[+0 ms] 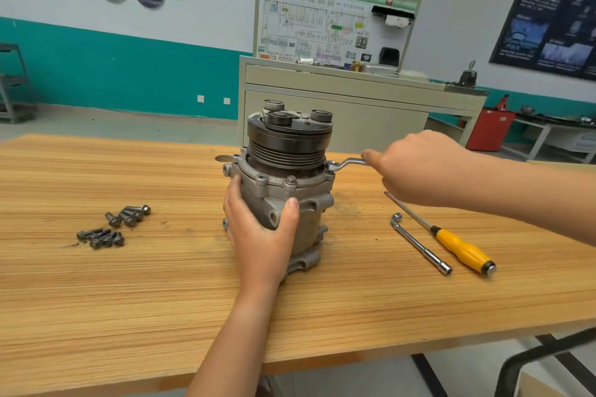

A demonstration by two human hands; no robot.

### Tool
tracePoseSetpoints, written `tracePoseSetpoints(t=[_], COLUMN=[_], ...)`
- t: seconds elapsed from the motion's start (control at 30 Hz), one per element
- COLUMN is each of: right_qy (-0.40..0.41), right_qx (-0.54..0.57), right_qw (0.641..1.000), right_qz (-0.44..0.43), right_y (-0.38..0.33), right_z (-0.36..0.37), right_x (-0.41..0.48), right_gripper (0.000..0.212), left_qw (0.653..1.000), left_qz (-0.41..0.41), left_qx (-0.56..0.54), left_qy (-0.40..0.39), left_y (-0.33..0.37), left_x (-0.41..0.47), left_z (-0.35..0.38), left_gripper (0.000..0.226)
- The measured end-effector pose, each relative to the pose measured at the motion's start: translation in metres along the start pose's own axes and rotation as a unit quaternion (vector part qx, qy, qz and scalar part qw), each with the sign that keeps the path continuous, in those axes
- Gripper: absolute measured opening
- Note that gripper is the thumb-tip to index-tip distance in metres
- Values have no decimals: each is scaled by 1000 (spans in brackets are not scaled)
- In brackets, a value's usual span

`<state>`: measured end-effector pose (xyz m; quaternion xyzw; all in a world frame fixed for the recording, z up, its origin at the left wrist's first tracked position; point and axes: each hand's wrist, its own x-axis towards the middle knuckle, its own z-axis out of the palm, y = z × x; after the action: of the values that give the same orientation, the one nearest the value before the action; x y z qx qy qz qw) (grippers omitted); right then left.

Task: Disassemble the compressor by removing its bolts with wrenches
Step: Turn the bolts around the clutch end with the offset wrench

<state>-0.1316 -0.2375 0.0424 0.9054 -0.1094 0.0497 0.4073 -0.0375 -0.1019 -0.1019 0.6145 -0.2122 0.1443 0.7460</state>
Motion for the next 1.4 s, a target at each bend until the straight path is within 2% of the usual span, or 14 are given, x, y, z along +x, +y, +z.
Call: tracePoseSetpoints(t=[0.1, 0.2, 0.33, 0.4, 0.47, 0.53, 0.6, 0.73, 0.83, 0.9, 0.97, 1.03, 1.27, 1.4], right_qy=[25, 88, 290, 300, 299, 285, 268, 118, 46, 13, -3, -22, -23, -11], right_qx=[3, 52, 141, 202, 292, 382, 424, 304, 230, 173, 107, 45, -55, -80], right_qw=[1000, 995, 946, 932, 907, 868, 851, 938, 968, 982, 992, 998, 998, 995], right_qz=[4, -14, -37, -32, 47, 140, 152, 119, 87, 78, 64, 44, -35, -52], right_y=[7, 1, -17, -18, -12, -1, 5, -5, -18, -24, -28, -32, -31, -29], right_z=[17, 28, 36, 36, 33, 28, 21, 14, 8, 2, -4, -10, -21, -17], right_x=[18, 48, 71, 65, 54, 36, 15, -22, -28, -25, -21, -19, -20, -17], right_gripper=[30, 29, 34, 25, 21, 29, 27, 19, 23, 38, 54, 61, 53, 56], left_qw=[1000, 1000, 1000, 1000, 1000, 1000, 1000, 1000, 1000, 1000, 1000, 1000, 1000, 1000], left_qz=[3, 4, 7, 6, 3, 2, 1, -1, -2, -3, -5, -7, -9, -3], left_qx=[8, 14, 23, 25, 24, 22, 21, 18, 18, 18, 17, 16, -4, -8], left_qy=[2, 3, 4, 5, 4, 6, 8, 8, 8, 10, 11, 11, 18, 25], left_y=[0, 1, 0, 0, -1, -2, -2, -1, -1, -1, 0, 0, -1, -2], left_x=[1, 1, 2, 2, 2, 1, 1, 1, 0, 0, 0, 0, -1, 0], left_z=[0, 1, 1, 1, 1, 2, 2, 2, 2, 2, 3, 3, 4, 5], left_gripper=[95, 94, 94, 94, 94, 93, 93, 93, 93, 93, 94, 94, 95, 96])
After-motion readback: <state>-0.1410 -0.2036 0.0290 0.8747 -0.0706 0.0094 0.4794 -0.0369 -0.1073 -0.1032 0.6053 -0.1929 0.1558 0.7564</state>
